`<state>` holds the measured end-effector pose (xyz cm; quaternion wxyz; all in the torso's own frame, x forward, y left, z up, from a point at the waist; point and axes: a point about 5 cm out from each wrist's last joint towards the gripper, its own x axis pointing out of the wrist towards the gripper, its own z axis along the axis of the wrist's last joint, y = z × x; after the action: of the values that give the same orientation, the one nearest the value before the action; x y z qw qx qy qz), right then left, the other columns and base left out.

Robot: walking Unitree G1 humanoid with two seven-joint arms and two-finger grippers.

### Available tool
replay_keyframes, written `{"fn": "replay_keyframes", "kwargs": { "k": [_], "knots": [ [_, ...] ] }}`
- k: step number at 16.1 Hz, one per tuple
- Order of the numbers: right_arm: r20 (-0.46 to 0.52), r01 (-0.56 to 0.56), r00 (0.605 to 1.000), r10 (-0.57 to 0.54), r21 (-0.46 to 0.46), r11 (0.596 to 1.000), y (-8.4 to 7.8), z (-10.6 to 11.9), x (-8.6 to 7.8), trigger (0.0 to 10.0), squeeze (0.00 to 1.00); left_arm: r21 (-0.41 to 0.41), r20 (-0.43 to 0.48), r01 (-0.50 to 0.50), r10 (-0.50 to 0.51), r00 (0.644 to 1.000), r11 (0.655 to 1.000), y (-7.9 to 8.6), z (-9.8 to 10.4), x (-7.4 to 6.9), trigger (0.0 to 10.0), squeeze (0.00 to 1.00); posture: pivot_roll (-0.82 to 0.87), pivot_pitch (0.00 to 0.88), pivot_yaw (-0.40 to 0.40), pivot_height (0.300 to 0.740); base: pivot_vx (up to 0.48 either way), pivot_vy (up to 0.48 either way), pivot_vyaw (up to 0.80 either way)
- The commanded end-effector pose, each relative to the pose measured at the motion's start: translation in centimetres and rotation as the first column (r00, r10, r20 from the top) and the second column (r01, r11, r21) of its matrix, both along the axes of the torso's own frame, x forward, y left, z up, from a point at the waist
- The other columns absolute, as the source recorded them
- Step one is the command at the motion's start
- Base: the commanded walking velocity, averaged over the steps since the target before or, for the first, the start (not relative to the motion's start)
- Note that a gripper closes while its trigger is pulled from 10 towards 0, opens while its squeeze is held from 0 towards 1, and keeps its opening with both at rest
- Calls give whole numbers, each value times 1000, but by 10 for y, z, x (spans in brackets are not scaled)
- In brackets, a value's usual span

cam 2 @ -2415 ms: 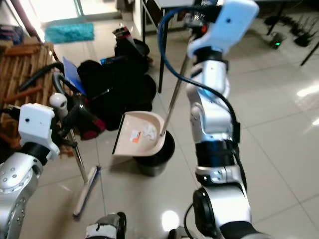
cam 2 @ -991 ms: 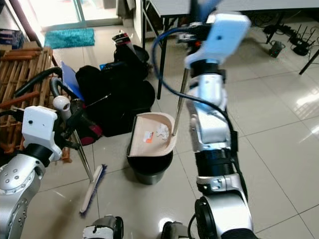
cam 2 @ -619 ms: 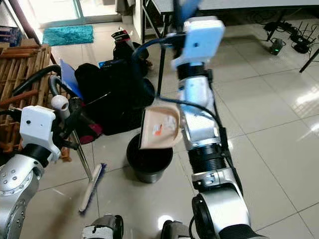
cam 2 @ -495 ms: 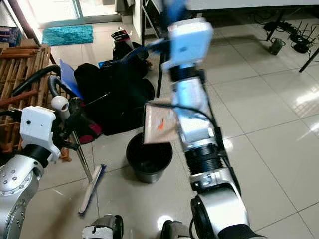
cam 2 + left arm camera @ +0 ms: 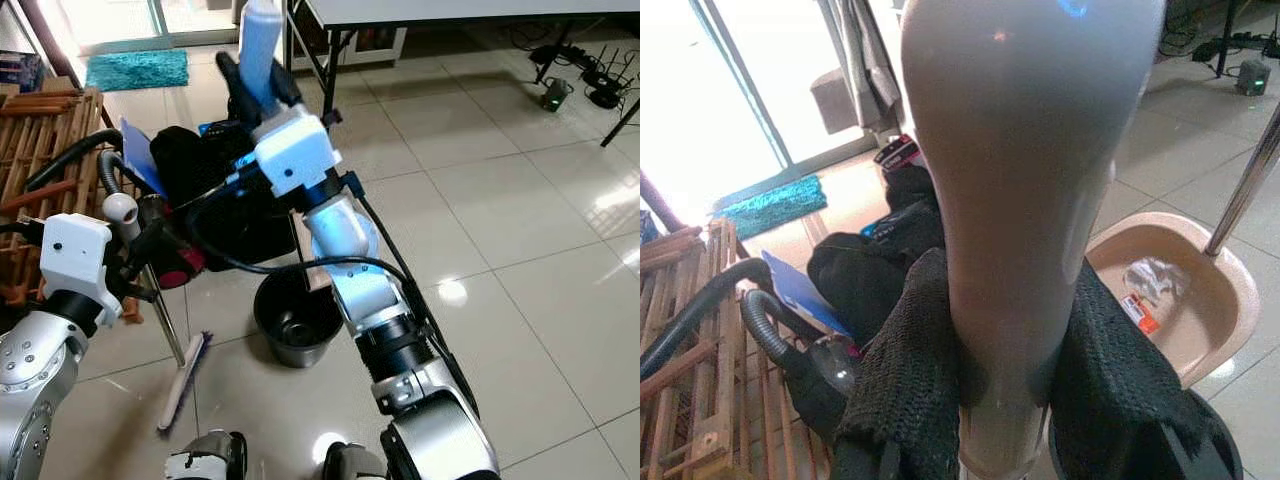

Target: Sweep floor

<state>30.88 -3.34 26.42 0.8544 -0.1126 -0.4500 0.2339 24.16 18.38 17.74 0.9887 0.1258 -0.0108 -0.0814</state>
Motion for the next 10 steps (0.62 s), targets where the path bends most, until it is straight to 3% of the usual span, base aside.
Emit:
{"fn": "replay_keyframes", "kwargs": {
  "k": [1, 7, 10],
  "knots": [
    [80, -47, 996, 48, -5, 999, 3, 14, -12, 10000, 0, 9, 31, 1, -1, 1000, 1000, 0, 7, -2, 10000, 0, 228, 179, -36, 740, 0, 0, 0],
    [1, -214, 977, 215, -106, 971, 9, 8, -34, 10000, 0, 2, 27, 12, -12, 1000, 1000, -2, 6, -2, 10000, 0, 227, 178, -35, 740, 0, 0, 0],
    [-15, -212, 977, 212, -149, 966, 6, 3, -40, 10000, 0, 3, 26, 13, -13, 1000, 1000, -1, 6, -3, 10000, 0, 227, 175, -35, 740, 0, 0, 0]
  ]
}}
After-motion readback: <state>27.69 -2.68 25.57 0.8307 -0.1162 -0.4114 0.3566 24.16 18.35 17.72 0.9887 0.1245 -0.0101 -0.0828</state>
